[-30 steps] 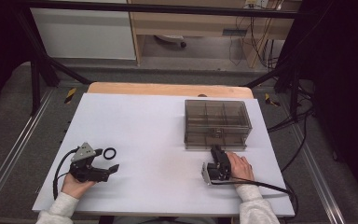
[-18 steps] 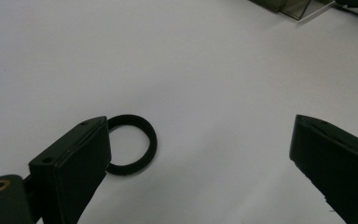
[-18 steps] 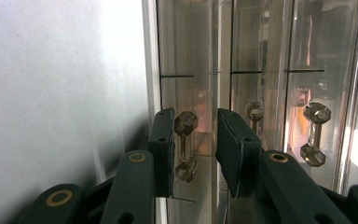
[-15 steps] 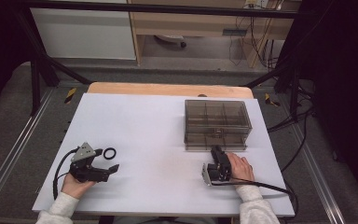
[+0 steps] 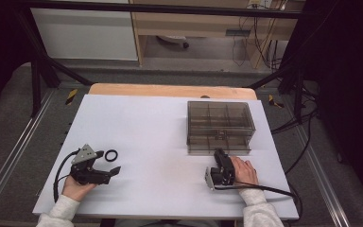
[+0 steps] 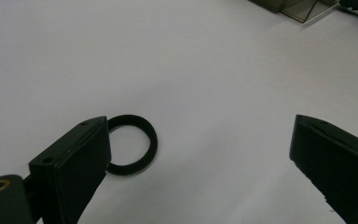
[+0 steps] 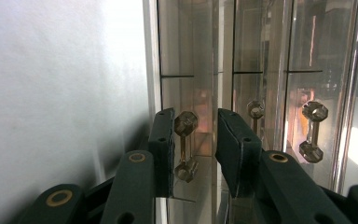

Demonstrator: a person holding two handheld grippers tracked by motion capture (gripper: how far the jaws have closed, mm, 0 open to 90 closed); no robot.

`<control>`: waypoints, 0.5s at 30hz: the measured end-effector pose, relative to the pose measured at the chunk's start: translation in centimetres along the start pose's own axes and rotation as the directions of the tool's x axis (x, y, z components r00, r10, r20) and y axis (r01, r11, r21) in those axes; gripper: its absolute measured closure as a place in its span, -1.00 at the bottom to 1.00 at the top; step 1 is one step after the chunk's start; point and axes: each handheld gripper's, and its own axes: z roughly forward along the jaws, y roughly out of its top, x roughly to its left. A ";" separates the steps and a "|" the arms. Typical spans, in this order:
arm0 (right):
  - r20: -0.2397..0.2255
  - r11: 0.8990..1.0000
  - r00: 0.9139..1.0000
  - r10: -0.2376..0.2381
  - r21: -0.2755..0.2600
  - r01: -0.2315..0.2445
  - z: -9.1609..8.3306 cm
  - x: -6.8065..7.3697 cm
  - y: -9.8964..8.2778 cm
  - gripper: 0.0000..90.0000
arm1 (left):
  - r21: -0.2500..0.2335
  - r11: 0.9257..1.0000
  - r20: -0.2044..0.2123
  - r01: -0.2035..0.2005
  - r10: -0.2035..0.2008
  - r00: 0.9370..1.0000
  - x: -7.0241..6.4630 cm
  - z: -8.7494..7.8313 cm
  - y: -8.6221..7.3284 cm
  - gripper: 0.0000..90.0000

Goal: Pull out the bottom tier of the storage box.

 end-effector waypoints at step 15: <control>-0.007 1.000 1.000 0.003 -0.003 -0.003 -0.7 0.1 0.1 0.52 | 0.000 1.000 -0.001 -0.001 0.001 1.000 0.0 0.0 0.0 -0.89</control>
